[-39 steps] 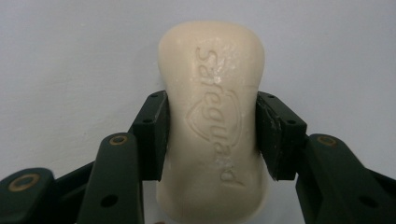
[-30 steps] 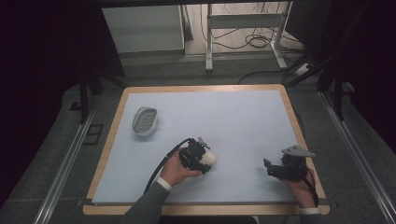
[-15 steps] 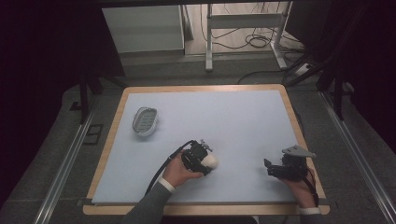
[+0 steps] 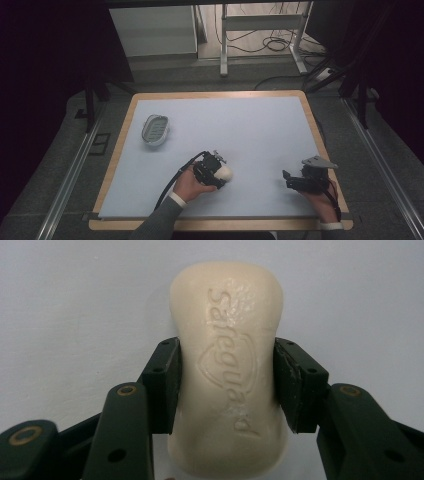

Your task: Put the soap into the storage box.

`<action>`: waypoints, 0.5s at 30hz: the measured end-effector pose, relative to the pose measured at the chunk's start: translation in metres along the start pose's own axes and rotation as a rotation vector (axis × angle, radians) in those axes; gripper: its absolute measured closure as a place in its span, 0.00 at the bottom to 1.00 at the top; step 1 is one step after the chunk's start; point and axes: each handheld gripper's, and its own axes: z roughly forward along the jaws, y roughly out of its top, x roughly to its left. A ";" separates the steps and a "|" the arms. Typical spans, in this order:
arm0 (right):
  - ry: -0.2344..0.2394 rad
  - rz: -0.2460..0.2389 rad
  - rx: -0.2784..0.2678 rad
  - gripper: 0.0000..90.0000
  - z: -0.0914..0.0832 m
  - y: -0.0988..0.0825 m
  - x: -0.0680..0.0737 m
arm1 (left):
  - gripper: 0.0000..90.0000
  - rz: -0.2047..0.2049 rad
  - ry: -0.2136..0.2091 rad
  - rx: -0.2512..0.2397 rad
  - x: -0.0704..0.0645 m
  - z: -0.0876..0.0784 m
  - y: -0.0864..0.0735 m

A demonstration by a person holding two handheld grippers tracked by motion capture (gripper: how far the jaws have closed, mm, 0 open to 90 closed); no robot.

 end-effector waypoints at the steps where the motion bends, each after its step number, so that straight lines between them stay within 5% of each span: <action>1: -0.001 0.000 -0.001 0.11 0.000 0.000 0.000 | 0.55 0.000 -0.002 0.001 0.001 0.000 0.000; 15: -0.005 0.003 0.002 0.11 0.000 0.000 -0.001 | 0.55 -0.019 -0.023 -0.039 0.014 -0.021 -0.004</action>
